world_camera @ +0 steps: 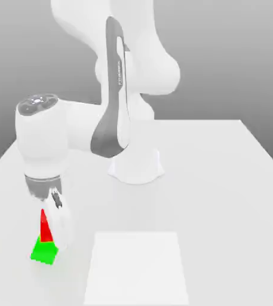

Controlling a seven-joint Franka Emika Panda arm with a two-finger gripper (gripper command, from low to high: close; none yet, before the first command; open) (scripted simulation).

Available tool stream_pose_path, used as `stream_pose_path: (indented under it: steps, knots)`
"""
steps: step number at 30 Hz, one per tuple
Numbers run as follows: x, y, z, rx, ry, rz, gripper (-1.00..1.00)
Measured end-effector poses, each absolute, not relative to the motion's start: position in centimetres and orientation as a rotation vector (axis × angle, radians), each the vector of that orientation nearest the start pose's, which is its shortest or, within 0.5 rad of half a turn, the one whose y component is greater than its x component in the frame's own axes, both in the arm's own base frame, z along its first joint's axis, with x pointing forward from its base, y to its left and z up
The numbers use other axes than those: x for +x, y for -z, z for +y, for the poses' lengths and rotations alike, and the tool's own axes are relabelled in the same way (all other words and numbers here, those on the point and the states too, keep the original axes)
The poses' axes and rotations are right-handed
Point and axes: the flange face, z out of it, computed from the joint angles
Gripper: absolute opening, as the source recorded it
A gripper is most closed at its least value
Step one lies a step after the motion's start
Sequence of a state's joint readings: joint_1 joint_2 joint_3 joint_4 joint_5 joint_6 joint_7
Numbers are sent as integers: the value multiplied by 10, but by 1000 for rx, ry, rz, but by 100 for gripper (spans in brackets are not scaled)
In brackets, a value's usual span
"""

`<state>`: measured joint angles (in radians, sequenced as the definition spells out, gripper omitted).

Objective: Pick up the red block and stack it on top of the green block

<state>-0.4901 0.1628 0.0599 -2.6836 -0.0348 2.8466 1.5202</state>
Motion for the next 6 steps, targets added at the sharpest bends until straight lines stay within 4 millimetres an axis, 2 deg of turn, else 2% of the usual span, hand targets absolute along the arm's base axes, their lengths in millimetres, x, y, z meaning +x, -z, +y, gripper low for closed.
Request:
stream_pose_path:
  steps: [2, 6]
  knots:
    - [376, -192, -169, -1805, 1, 2572, 100]
    - [376, -234, -168, -1807, 1, 2570, 100]
